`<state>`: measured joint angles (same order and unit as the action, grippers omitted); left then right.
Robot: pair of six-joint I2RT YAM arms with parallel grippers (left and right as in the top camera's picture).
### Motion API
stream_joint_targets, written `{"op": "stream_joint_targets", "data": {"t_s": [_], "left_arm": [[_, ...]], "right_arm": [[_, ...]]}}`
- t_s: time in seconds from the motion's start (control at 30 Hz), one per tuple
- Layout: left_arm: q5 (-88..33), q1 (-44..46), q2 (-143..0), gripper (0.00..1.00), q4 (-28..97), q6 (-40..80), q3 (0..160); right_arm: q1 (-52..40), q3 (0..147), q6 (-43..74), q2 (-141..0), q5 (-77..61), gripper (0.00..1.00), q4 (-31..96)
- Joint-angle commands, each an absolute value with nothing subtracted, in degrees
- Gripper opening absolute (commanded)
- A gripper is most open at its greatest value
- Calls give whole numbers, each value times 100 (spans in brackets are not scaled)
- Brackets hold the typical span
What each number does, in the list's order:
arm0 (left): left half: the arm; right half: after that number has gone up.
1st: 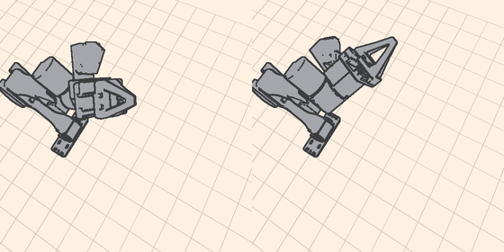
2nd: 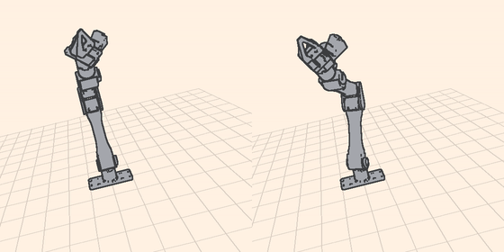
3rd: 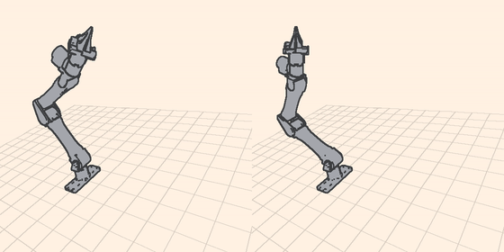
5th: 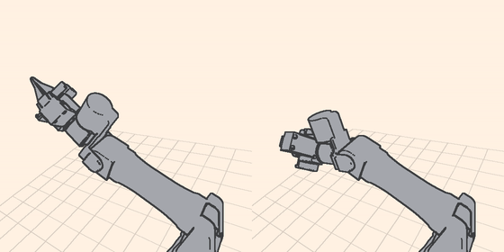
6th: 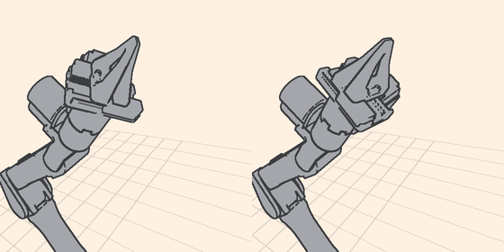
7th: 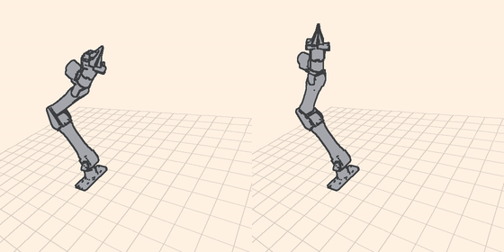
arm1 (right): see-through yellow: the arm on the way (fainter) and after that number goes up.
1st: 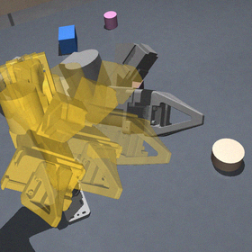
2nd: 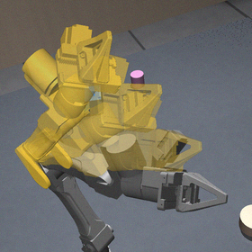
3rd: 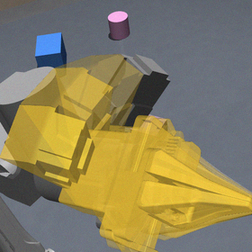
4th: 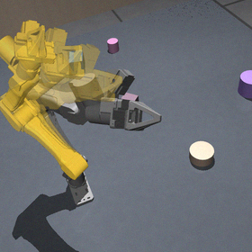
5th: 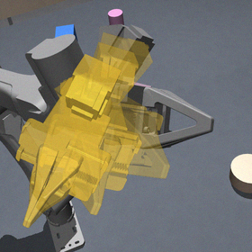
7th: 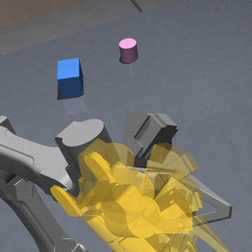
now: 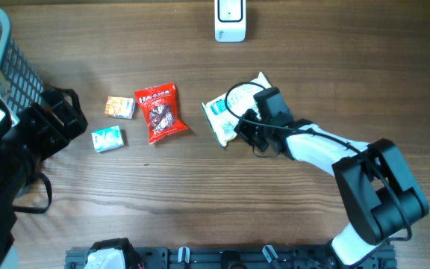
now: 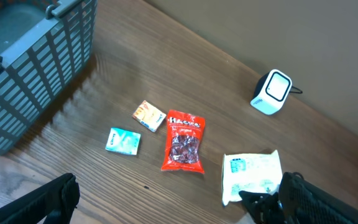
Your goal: Scan the item barcode
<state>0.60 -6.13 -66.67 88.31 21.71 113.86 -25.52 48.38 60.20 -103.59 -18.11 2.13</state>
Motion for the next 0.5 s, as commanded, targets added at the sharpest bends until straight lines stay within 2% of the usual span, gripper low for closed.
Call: {"op": "stream_joint_targets", "data": {"t_s": [0.0,0.17,0.33,0.43,0.47], "left_arm": [[115,-639,-6648,100,8820,2163,11428],[115,-639,-6648,100,8820,2163,11428],[115,-639,-6648,100,8820,2163,11428],[115,-639,-6648,99,8820,2163,11428],[115,-639,-6648,100,8820,2163,11428]], "right_arm": [[-2263,5006,4093,-10186,-2504,4,460],[-1911,5435,1824,-9939,-3642,4,1699],[-1789,5527,-10,-9942,-3583,4,3301],[-1791,5527,73,-9942,-2958,16,3603],[-1791,5527,183,-9942,-2731,26,3636]]}}
